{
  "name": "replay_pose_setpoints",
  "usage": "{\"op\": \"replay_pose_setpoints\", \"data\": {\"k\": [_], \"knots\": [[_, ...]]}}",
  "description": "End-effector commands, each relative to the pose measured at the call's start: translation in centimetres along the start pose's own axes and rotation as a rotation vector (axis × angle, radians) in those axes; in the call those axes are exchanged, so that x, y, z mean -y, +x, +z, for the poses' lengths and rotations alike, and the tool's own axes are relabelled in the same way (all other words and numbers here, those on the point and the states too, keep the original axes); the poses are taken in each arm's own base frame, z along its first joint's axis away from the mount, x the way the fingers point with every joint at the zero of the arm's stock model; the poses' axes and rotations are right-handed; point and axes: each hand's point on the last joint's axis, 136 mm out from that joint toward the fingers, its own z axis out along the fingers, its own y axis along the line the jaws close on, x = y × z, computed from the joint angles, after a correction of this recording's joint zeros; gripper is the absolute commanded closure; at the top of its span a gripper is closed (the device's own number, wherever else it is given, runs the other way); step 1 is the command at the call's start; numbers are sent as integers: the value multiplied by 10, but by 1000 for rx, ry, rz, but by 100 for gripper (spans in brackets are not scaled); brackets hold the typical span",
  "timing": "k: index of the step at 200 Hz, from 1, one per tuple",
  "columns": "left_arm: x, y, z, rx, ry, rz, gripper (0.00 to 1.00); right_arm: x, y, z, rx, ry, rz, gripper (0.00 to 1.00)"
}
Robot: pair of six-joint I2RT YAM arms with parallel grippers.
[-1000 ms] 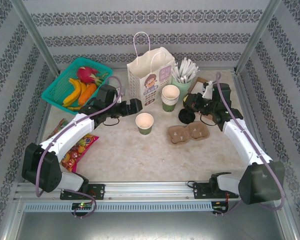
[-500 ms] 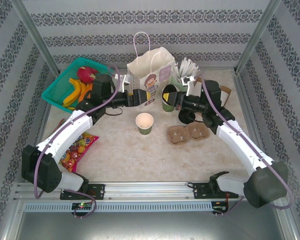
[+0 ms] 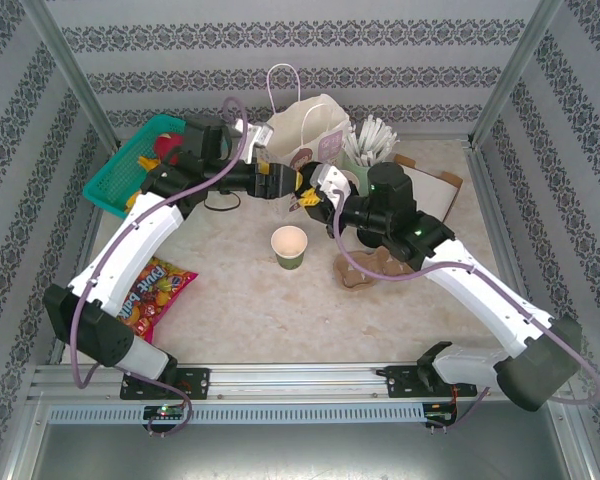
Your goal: Pack the takeout coffee
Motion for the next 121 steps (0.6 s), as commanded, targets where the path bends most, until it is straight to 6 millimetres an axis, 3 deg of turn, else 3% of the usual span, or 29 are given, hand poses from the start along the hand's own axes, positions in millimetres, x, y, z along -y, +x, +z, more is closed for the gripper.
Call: {"op": "replay_pose_setpoints", "data": {"k": [1, 44, 84, 121], "knots": [[-7, 10, -5, -66, -41, 46, 9, 5, -3, 6, -28, 42, -120, 95], [5, 10, 3, -62, 16, 73, 10, 5, -5, 15, -34, 47, -126, 96], [-5, 6, 13, -42, -6, 43, 40, 2, -5, 17, -29, 40, -113, 96], [-1, 5, 20, -55, 45, 34, 44, 2, -4, 20, -28, 39, -90, 96]]}}
